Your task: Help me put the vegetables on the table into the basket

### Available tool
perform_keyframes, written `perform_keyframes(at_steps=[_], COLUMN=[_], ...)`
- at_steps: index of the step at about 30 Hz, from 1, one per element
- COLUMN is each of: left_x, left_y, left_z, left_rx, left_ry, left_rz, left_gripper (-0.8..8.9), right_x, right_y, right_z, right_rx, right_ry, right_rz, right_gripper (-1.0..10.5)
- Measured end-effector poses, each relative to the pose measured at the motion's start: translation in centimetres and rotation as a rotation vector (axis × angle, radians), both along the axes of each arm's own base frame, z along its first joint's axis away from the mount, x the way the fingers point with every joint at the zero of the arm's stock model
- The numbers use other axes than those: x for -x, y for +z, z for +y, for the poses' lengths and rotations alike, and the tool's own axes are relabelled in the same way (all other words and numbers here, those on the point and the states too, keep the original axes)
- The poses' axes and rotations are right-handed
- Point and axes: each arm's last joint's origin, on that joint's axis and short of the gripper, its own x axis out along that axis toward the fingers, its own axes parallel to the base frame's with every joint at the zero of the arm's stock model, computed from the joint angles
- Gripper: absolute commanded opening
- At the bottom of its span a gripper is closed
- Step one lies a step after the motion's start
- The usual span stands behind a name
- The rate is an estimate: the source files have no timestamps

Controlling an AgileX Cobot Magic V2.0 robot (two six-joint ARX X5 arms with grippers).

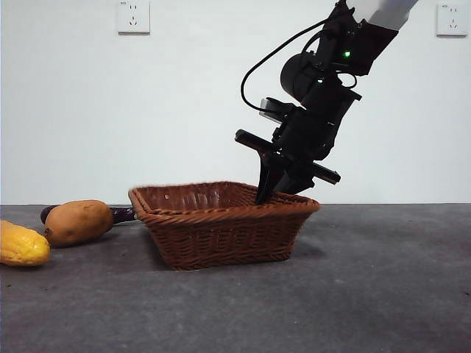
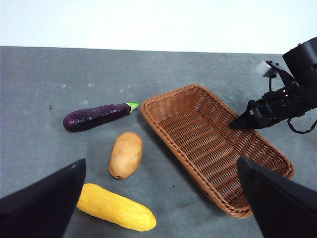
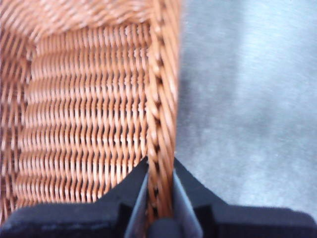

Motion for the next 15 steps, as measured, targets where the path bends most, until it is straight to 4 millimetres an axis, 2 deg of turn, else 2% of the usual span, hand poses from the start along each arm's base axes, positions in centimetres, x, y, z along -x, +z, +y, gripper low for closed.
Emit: perform_keyframes(at_steps=[5, 8, 11, 15], left_x=[0.0, 0.0, -0.1, -0.1], left_y=[0.0, 0.0, 0.0, 0.0], left_z=[0.0, 0.0, 0.0, 0.0], left_rx=[0.000, 0.000, 0.000, 0.000], left_ry=[0.000, 0.000, 0.000, 0.000], left_rz=[0.001, 0.003, 0.004, 0.005], left_gripper=[6.01, 6.01, 6.01, 6.01], right_x=[0.1, 0.1, 0.5, 1.5], right_y=[0.1, 0.8, 3.0, 7.6], right_z=[0.0, -0.1, -0.2, -0.7], right_rx=[0.002, 0.001, -0.007, -0.024], right_ry=[0.001, 0.001, 0.004, 0.006], right_rz=[0.010, 0.004, -0.024, -0.110], right_gripper=[-0.1, -0.1, -0.1, -0.1])
